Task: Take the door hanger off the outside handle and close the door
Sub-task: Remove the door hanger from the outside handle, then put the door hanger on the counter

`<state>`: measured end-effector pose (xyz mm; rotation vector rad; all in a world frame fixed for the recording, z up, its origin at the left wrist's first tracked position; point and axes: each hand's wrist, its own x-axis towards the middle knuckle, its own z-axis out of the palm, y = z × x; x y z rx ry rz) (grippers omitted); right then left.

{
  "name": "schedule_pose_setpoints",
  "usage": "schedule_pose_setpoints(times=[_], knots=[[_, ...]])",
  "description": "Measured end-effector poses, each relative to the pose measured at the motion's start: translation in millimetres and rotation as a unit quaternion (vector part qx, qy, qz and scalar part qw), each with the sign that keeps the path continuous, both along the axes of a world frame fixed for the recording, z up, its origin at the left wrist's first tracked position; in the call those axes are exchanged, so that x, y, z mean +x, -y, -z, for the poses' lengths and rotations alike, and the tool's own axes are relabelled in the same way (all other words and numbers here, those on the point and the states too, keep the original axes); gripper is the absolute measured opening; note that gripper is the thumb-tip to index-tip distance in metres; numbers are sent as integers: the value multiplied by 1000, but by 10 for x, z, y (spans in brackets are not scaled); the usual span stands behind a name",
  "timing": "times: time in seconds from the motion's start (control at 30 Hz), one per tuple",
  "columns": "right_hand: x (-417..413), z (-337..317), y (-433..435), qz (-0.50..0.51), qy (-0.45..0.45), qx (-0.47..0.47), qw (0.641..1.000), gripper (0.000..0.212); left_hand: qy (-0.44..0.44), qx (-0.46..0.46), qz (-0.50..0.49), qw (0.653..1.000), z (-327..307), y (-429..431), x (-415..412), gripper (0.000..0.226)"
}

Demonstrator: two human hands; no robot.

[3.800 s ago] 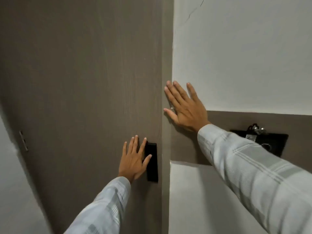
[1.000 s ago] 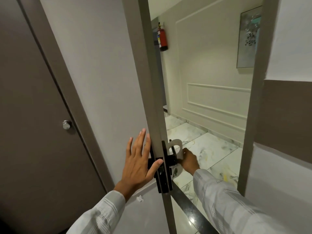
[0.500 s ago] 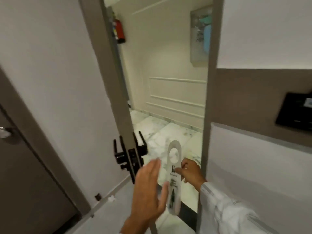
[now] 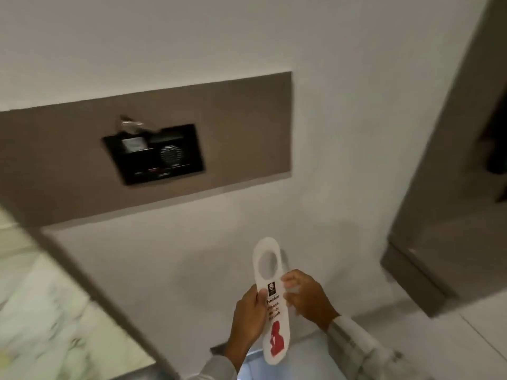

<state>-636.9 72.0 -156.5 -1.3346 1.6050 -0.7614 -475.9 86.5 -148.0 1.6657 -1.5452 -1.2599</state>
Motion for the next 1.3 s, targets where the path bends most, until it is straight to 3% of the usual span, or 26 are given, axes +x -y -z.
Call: schedule_pose_setpoints(times=[0.1,0.2,0.3,0.43,0.5,0.53,0.6,0.63,0.73,0.83,0.93,1.07,1.3], knots=[[-906,216,-44,92,0,54,994,40,9,15,96,995,104,370,-915,28],[-1881,441,-67,165,99,82,978,24,6,8,151,988,276,647,-1915,26],[-2758,630,-176,276,192,85,938,15,23,15,213,977,430,761,-2865,19],[-3564,735,-332,402,228,83,883,15,56,22,285,957,595,715,-3743,44],[-3927,716,-340,454,215,59,863,24,29,3,286,958,611,753,-4129,51],[-4122,686,-348,476,202,43,855,30,19,-11,283,959,647,789,-4369,62],[-4420,649,-261,509,150,38,847,35,49,-42,311,948,763,853,-4756,43],[-4512,635,-172,510,116,43,851,31,77,-60,327,940,784,891,-4871,29],[-4865,636,110,487,-10,48,872,7,127,-108,378,911,881,1067,-5275,34],[-5024,786,271,355,-219,121,901,25,255,-158,463,834,973,1202,-5443,48],[-4957,1071,261,232,-377,180,878,44,294,-175,500,796,1217,1271,-5317,60],[-4873,1278,244,245,-411,146,866,54,328,-245,535,739,1405,1334,-5168,63],[-4714,1232,295,211,-449,117,861,63,317,-258,500,763,1331,1247,-4865,68]])
